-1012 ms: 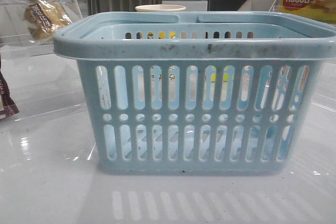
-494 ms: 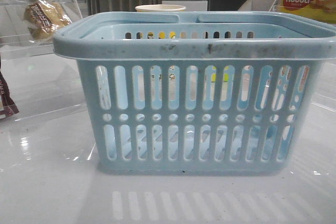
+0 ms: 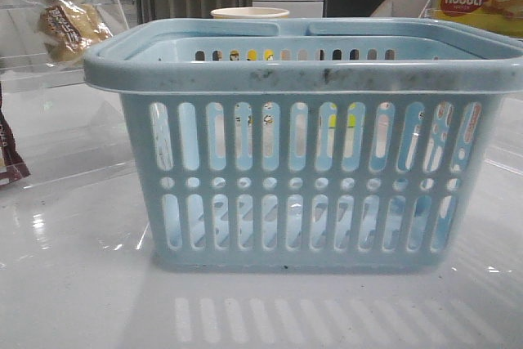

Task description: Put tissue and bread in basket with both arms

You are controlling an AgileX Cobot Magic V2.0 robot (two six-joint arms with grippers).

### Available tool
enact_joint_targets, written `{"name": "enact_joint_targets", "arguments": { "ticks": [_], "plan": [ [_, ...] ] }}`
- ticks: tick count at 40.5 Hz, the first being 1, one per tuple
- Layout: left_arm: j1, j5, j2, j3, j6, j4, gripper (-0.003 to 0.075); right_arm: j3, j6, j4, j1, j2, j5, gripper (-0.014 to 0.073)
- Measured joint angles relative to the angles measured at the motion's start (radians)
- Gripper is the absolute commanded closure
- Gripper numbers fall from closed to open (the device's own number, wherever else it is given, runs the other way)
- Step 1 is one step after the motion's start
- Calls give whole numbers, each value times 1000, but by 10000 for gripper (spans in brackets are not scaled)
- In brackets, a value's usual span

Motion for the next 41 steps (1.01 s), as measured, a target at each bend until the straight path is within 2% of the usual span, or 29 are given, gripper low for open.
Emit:
{"name": "enact_joint_targets", "arguments": {
  "ticks": [10, 27, 30, 36, 39, 41],
  "plan": [
    [0, 196, 158, 17, 0, 0, 627, -2, 0, 0, 0, 177, 196, 536],
    [0, 235, 344, 116, 0, -67, 610, -2, 0, 0, 0, 461, 268, 529],
    [0, 235, 372, 119, 0, -67, 521, -2, 0, 0, 0, 496, 270, 456],
    [0, 227, 409, 119, 0, -69, 273, -2, 0, 0, 0, 561, 272, 146],
    [0, 220, 419, 119, 0, -69, 230, -2, 0, 0, 0, 586, 270, 76],
    [0, 216, 425, 119, 0, -69, 231, -2, 0, 0, 0, 596, 263, 74]
  ]
}}
